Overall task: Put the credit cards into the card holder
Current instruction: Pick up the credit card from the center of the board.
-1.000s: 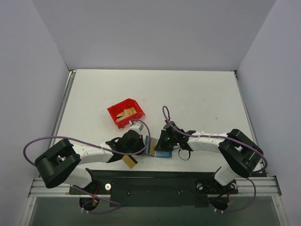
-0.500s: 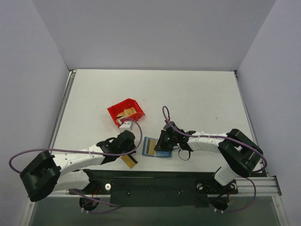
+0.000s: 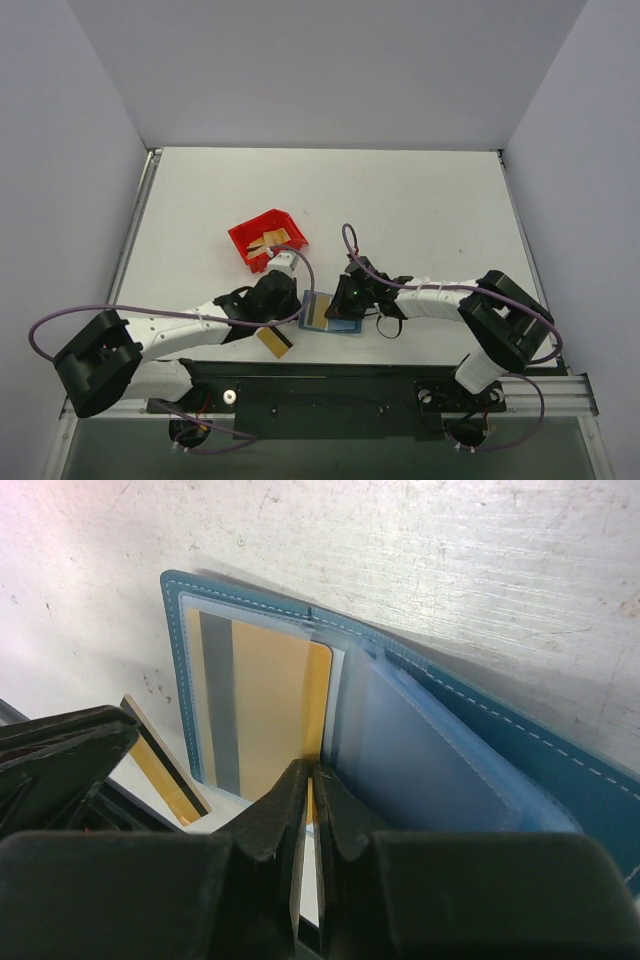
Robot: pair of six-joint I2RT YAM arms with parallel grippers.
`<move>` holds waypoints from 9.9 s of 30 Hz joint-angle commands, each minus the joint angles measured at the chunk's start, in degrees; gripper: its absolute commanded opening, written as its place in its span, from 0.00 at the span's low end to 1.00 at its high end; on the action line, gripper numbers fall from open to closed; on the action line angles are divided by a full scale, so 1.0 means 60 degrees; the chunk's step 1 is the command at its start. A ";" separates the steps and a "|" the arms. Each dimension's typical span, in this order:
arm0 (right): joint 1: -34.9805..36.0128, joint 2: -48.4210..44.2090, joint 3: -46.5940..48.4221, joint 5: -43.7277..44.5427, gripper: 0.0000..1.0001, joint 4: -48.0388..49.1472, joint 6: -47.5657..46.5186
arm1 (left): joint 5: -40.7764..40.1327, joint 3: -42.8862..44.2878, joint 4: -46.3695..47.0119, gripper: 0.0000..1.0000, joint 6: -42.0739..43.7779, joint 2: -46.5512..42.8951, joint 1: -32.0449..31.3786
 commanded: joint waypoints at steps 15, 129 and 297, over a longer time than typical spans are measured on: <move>0.0087 0.0569 -0.0040 0.0450 0.05 -0.0749 -0.0315 | 0.0469 0.0248 0.1527 0.00 0.0323 0.1645 0.0161; 0.0321 -0.2961 0.0077 0.1446 0.31 -0.2111 -0.3025 | -0.1011 -0.0513 -0.3615 0.00 -0.3485 -0.0126 -0.0879; -0.0308 -0.3679 -0.1299 -0.4485 0.00 0.6335 0.0268 | 0.1391 -0.0528 0.0194 0.65 -0.1069 -0.7640 0.1054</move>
